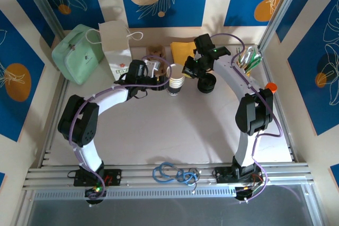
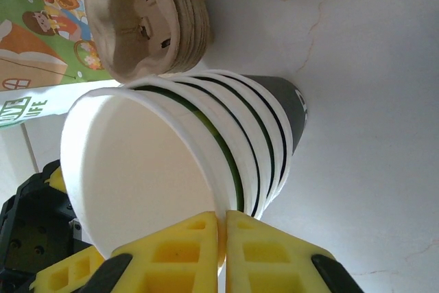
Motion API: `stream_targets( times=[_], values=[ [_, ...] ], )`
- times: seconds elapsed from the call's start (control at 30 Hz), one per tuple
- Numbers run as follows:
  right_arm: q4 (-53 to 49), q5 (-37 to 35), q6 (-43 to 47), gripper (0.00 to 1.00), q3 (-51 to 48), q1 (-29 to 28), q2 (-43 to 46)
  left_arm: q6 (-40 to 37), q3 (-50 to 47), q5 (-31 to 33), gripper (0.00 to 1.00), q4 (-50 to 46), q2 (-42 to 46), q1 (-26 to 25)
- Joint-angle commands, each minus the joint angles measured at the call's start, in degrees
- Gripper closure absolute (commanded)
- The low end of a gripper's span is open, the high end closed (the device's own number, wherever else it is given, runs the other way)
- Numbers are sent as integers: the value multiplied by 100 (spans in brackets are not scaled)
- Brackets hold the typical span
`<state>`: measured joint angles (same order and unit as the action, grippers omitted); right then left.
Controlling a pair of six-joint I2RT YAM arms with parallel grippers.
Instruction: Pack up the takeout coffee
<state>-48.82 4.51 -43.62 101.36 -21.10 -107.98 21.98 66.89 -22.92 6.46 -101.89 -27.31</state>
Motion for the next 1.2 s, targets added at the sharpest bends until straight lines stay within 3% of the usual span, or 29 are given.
stream_targets(
  times=[0.0,0.73,1.17],
  values=[
    [-63,168,-99,92,56,-43,280,-163,-79,33,32,95,-70,-55],
    [-233,599,-479,95,129,89,480,-199,-352,103,32,355,-319,-55],
    [-912,55,-102,94,840,71,469,-104,-378,3,32,347,-237,-73]
  ],
)
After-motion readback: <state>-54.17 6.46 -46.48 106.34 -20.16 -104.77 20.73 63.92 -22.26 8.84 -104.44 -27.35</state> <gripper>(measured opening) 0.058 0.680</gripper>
